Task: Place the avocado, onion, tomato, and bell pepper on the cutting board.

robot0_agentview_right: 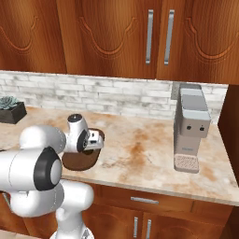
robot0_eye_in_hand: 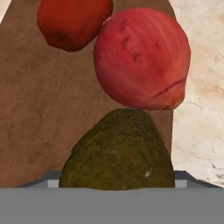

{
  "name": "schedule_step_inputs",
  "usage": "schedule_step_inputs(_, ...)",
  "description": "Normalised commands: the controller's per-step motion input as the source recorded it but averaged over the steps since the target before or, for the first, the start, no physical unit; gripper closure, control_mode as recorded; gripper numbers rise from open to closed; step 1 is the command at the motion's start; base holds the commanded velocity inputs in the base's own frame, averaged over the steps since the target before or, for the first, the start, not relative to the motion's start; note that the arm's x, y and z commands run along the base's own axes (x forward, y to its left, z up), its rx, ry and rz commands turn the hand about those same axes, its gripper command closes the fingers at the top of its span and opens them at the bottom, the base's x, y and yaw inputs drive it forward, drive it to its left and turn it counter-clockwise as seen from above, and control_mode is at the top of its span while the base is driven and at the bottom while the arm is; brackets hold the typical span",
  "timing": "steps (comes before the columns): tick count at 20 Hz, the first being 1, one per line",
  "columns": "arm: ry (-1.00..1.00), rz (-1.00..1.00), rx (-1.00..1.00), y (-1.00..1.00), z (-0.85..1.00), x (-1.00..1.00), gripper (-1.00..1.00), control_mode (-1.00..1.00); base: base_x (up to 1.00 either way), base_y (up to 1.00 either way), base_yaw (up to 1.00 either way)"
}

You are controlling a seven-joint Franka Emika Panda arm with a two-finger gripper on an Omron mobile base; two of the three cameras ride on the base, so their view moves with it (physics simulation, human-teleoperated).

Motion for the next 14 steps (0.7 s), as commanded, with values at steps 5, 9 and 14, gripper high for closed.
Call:
schedule_step_inputs(5,0.06,0.0,0.0,0.0,-0.04,-0.14,-1.0,-1.0,0.0,0.0,0.0)
schedule_step_inputs(9,0.01,0.0,0.0,0.0,0.02,-0.26,-1.0,-1.0,0.0,0.0,0.0)
schedule_step_inputs(14,-0.01,-0.03,0.0,0.0,0.27,-0.18,-1.0,-1.0,0.0,0.0,0.0)
